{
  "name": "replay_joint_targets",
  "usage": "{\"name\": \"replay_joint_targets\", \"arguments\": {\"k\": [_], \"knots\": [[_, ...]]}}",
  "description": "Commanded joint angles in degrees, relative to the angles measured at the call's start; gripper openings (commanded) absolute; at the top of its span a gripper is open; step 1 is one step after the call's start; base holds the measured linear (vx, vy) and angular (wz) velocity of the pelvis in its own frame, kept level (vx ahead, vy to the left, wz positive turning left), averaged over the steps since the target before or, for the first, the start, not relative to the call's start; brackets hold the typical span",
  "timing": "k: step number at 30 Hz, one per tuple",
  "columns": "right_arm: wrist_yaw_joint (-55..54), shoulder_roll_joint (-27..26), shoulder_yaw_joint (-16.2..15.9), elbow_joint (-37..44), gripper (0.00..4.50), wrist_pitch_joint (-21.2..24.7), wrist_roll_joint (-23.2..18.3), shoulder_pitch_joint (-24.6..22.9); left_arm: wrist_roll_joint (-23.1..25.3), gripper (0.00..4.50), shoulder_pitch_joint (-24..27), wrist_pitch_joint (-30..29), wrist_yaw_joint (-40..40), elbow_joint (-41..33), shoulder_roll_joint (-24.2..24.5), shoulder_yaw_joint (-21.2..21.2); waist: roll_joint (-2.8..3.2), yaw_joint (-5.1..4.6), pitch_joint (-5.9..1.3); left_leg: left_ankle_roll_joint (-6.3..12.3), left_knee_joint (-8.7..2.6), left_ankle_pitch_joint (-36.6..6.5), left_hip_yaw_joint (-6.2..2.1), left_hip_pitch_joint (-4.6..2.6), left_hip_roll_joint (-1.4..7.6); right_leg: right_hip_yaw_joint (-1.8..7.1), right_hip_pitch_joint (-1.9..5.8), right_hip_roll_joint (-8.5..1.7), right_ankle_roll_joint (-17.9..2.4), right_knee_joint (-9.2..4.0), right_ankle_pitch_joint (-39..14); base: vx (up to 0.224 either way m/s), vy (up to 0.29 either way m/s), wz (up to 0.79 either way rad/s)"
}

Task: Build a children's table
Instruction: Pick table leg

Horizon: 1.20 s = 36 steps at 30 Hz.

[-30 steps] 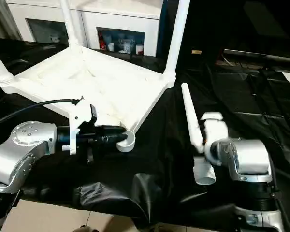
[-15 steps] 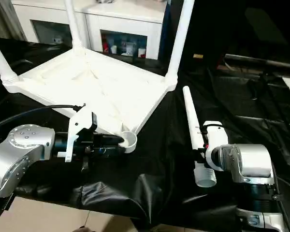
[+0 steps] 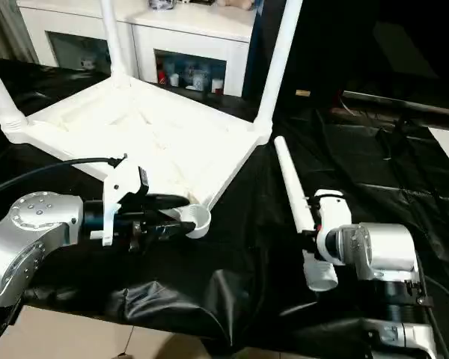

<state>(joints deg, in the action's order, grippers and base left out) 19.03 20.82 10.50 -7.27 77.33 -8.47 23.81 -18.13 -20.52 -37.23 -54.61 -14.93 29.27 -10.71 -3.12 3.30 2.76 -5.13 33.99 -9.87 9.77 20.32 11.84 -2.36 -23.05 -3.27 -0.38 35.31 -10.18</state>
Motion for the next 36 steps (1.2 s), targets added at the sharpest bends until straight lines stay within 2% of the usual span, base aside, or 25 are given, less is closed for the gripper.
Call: {"name": "replay_joint_targets", "arguments": {"k": [1, 5, 6, 7, 8, 9, 10, 11, 12, 13, 14, 15, 16, 17, 19, 20, 21, 24, 25, 26, 29, 32, 33, 34, 36], "knots": [[-2.0, 0.6, 3.3, 0.3, 1.86, -1.5, 0.1, 0.1, 0.2, 2.99, -1.9, 2.0, 1.1, 1.8, -0.9, 1.8, 0.95, -0.09, -3.20, -3.47, -3.80, -15.0, 0.01, -0.67, 0.27, 1.94, 2.06, -2.84, -5.1, -5.11, -21.3, 0.000, 0.000, 0.00], [-3.9, 0.8, 6.1, 1.1, 1.86, -3.1, 0.7, 0.6, 0.6, 3.37, -3.2, 3.8, 2.7, 3.4, -1.9, 3.1, 0.95, 0.05, -3.31, -3.39, -3.81, -13.4, 0.00, -0.42, 0.25, 1.96, 2.39, -2.81, -5.8, -4.80, -18.7, 0.000, 0.000, 0.00], [-5.9, 0.1, 9.3, 1.7, 1.86, -7.6, 0.4, 1.4, 0.3, 3.41, -4.0, 4.4, 4.2, 3.9, -3.2, 4.3, 1.14, 0.07, -3.32, -3.45, -3.76, -13.2, 0.06, -0.41, 0.32, 2.00, 2.32, -2.92, -6.1, -4.72, -17.8, 0.000, 0.000, 0.00], [-8.1, -1.8, 15.9, 3.4, 1.86, -19.1, -2.2, 3.2, -0.1, 3.42, -5.4, 4.6, 7.6, 4.9, -5.5, 6.2, 1.08, 0.01, -3.45, -3.44, -3.59, -13.0, 0.24, -0.46, 0.30, 2.02, 2.28, -2.98, -6.5, -4.75, -17.1, 0.000, 0.000, 0.00], [-8.1, -1.8, 15.9, 3.4, 1.86, -19.1, -2.2, 3.2, -0.1, 3.56, -5.4, 4.6, 7.6, 4.9, -5.5, 6.2, 0.90, 0.03, -3.54, -3.28, -3.47, -13.1, 0.35, -0.39, 0.29, 2.04, 2.28, -3.08, -6.6, -4.69, -16.9, 0.000, 0.000, 0.00], [-5.8, -3.5, 20.5, 5.0, 1.86, -27.6, -7.0, 5.0, -0.9, 3.71, -6.7, 4.0, 11.1, 6.8, -8.0, 8.0, 2.76, 0.28, -3.82, -3.15, -3.38, -11.9, 0.07, -0.44, 0.20, 1.98, 2.53, -3.09, -7.1, -4.02, -15.0, 0.000, 0.000, 0.00], [-4.4, -4.0, 21.9, 5.7, 1.86, -29.1, -8.8, 5.6, -1.3, 3.81, -7.3, 3.7, 13.1, 7.7, -9.4, 8.8, 2.19, -0.12, -3.56, -2.21, -3.25, -12.3, 0.38, -0.29, 0.12, 1.96, 2.48, -2.73, -7.4, -4.32, -13.5, 0.000, 0.000, 0.00], [-2.9, -4.7, 23.1, 6.9, 1.86, -29.7, -10.7, 6.0, -1.3, 3.86, -8.3, 3.2, 15.0, 8.6, -10.7, 9.2, 1.82, -0.13, -3.66, -1.61, -3.21, -11.8, 0.48, -0.15, 0.00, 1.94, 2.75, -2.53, -7.5, -4.43, -12.8, 0.000, 0.000, 0.00], [-0.4, -5.7, 24.5, 8.8, 1.86, -30.0, -13.7, 6.3, -1.5, 3.90, -9.5, 1.7, 16.8, 9.5, -12.3, 9.4, 2.25, -0.17, -3.66, -0.73, -3.20, -10.8, 0.46, -0.12, -0.06, 1.93, 2.89, -2.35, -8.1, -4.26, -11.0, 0.000, 0.000, 0.00], [2.1, -6.7, 25.6, 10.6, 1.86, -29.9, -16.5, 6.4, -1.7, 4.00, -10.4, 0.8, 17.1, 9.9, -13.1, 9.1, 2.07, 0.03, -3.69, 0.22, -3.13, -9.9, 0.43, -0.04, -0.04, 1.95, 3.03, -2.55, -8.2, -4.21, -10.8, 0.000, 0.000, 0.00], [2.1, -6.7, 25.6, 10.6, 1.86, -29.9, -16.5, 6.4, -1.7, 4.14, -10.4, 0.8, 17.1, 9.9, -13.1, 9.1, 2.15, 0.00, -3.68, 0.74, -3.15, -9.6, 0.53, 0.07, -0.17, 1.94, 3.13, -2.45, -8.3, -4.26, -11.0, 0.000, 0.000, 0.00], [7.6, -8.5, 27.4, 14.3, 1.86, -27.4, -23.0, 6.1, -3.1, 4.25, -12.3, -2.5, 17.0, 9.9, -14.4, 8.9, 1.86, 0.09, -3.79, 1.04, -3.15, -8.9, 0.47, 0.17, -0.06, 1.93, 3.26, -2.65, -8.3, -4.23, -10.9, 0.000, 0.000, 0.00], [10.4, -9.7, 27.7, 16.5, 1.86, -26.3, -26.4, 5.7, -3.0, 4.25, -13.9, -5.2, 17.9, 10.7, -14.9, 8.7, 2.38, 0.22, -3.83, 2.07, -3.11, -8.0, 0.41, 0.14, 0.13, 1.85, 3.07, -2.67, -9.2, -4.15, -10.1, 0.000, 0.000, 0.00], [11.8, -10.6, 28.0, 17.6, 1.86, -25.5, -28.5, 5.4, -2.8, 4.31, -14.8, -4.9, 18.9, 11.4, -15.6, 8.9, 2.32, 0.02, -3.81, 2.23, -3.14, -8.2, 0.50, 0.19, 0.05, 1.78, 3.15, -2.49, -9.3, -4.22, -10.0, 0.000, 0.000, 0.00], [14.1, -11.9, 27.0, 19.1, 1.86, -24.8, -31.6, 4.6, -3.3, 4.44, -16.6, -3.1, 21.7, 13.2, -18.3, 10.7, 2.38, -0.01, -3.66, 2.05, -3.21, -8.5, 0.36, 0.31, -0.06, 1.58, 3.23, -2.61, -9.3, -4.63, -12.5, 0.000, 0.000, 0.00], [14.1, -11.9, 26.9, 19.1, 1.86, -24.8, -31.6, 4.6, -3.4, 4.48, -16.7, -3.2, 21.7, 13.2, -18.3, 10.7, 2.52, 0.15, -3.74, 1.93, -3.12, -9.0, 0.41, 0.03, 0.04, 1.60, 3.00, -2.66, -9.2, -4.78, -13.3, 0.000, 0.000, 0.00], [15.0, -12.4, 25.9, 19.5, 1.86, -24.7, -32.6, 4.1, -5.0, 4.50, -17.9, -4.4, 21.7, 13.8, -19.3, 11.7, 2.32, 0.12, -3.65, 1.83, -3.15, -9.3, 0.43, 0.03, 0.12, 1.62, 2.97, -2.73, -9.2, -4.90, -14.0, 0.000, 0.000, 0.00], [17.5, -13.0, 20.6, 19.3, 1.86, -26.4, -33.7, 2.5, -8.8, 4.50, -22.7, -7.1, 24.5, 17.2, -22.6, 15.4, 2.07, 0.37, -3.63, 1.18, -3.20, -9.4, 0.25, 0.17, 0.14, 1.41, 2.88, -2.93, -8.7, -4.99, -16.4, 0.000, 0.000, 0.00], [18.0, -13.0, 18.5, 19.2, 1.86, -27.1, -33.4, 2.1, -7.5, 4.50, -23.4, -5.1, 26.2, 17.9, -23.1, 15.5, 2.01, 0.34, -3.61, 1.18, -3.27, -9.1, 0.20, 0.37, 0.12, 1.37, 3.06, -2.99, -8.5, -5.04, -16.5, 0.000, 0.000, 0.00], [18.4, -13.0, 17.4, 19.3, 1.86, -27.3, -33.5, 1.9, -5.9, 4.50, -23.9, -4.0, 27.3, 18.0, -22.8, 14.8, 1.30, 0.45, -3.57, 1.37, -3.29, -9.1, 0.22, 0.39, 0.22, 1.42, 2.97, -3.12, -7.7, -5.18, -17.4, 0.000, 0.000, 0.00], [19.4, -14.3, 14.6, 18.6, 1.86, -27.4, -32.4, 2.1, -12.5, 4.50, -23.6, -8.0, 20.0, 16.6, -22.1, 15.0, 1.37, 0.57, -3.52, 1.39, -3.27, -8.0, 0.31, 0.45, 0.04, 1.50, 2.82, -3.29, -6.9, -5.05, -18.7, 0.000, 0.000, 0.00], [20.2, -14.5, 12.0, 18.5, 1.86, -27.3, -30.8, 1.6, -13.9, 4.50, -23.0, -10.1, 21.1, 15.7, -23.4, 16.6, 1.57, 0.58, -3.66, 1.14, -3.34, -6.9, 0.27, 0.52, 0.32, 1.55, 2.75, -3.17, -8.1, -4.65, -15.4, 0.000, 0.000, 0.00], [20.8, -14.1, 10.6, 18.7, 1.86, -27.5, -30.0, 1.2, -14.7, 4.50, -22.9, -10.6, 21.4, 15.4, -23.8, 17.2, 0.85, 0.55, -3.61, 1.31, -3.35, -6.7, 0.36, 0.67, 0.29, 1.52, 2.91, -3.19, -8.3, -4.65, -14.5, 0.000, 0.000, 0.00], [20.8, -14.1, 10.6, 18.7, 1.86, -27.5, -30.0, 1.2, -14.7, 4.50, -22.9, -10.6, 21.4, 15.4, -23.8, 17.2, 1.31, 0.74, -3.58, 1.23, -3.32, -7.0, 0.35, 0.49, 0.36, 1.60, 2.79, -3.35, -8.4, -4.70, -14.6, 0.000, 0.000, 0.00], [21.4, -13.1, 7.4, 18.9, 1.86, -29.2, -27.4, 0.3, -16.9, 4.50, -22.9, -11.7, 22.4, 15.0, -25.0, 18.9, 0.98, 0.83, -3.55, 0.74, -3.35, -7.2, 0.32, 0.50, 0.47, 1.54, 2.91, -3.45, -8.3, -4.61, -14.8, 0.000, 0.000, 0.00]]}}
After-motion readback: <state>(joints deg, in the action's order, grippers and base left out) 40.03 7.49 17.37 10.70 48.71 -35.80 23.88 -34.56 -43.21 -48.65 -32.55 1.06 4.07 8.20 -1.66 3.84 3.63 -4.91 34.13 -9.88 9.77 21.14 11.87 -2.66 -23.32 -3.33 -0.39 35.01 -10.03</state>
